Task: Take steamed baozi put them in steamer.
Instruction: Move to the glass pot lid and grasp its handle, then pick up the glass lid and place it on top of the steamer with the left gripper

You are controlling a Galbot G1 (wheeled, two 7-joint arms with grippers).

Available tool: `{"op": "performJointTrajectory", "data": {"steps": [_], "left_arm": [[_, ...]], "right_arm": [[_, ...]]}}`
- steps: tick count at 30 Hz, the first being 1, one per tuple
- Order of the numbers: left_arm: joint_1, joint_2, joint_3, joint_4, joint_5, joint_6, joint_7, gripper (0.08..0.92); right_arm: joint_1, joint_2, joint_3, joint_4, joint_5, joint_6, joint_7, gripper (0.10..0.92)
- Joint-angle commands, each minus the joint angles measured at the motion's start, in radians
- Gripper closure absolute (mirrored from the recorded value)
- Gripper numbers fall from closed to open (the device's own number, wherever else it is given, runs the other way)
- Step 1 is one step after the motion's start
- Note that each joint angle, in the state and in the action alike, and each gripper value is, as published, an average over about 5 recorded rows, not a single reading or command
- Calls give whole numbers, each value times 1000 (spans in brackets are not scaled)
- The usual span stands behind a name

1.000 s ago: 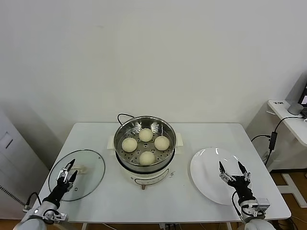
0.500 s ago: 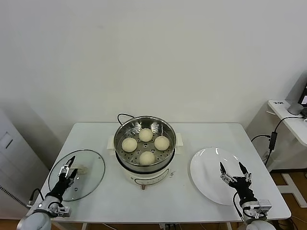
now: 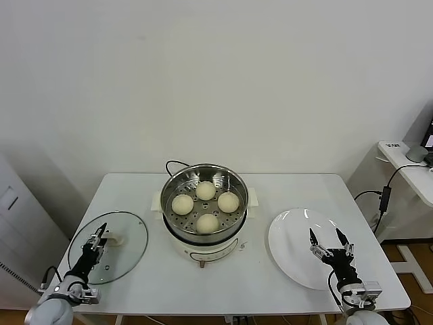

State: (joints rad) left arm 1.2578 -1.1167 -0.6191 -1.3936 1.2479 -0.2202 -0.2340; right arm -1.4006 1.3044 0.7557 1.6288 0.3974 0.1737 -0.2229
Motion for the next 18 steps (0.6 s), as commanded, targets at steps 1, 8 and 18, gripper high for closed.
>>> {"op": "performJointTrajectory", "data": {"steps": [1,8,18], "left_arm": [[8,4,-4,-40,-46,-3,8,623],[42,32,-22,-170,-147,14,42,828],[38,135,-63,-329,-314,108,160,889]], "right_arm": [[3,2,-1,0,-3,-1,-1,203],[5,0,0,0,-4,-1,-2,203],[7,-2,3,2,-2,-4,-9,203]]}}
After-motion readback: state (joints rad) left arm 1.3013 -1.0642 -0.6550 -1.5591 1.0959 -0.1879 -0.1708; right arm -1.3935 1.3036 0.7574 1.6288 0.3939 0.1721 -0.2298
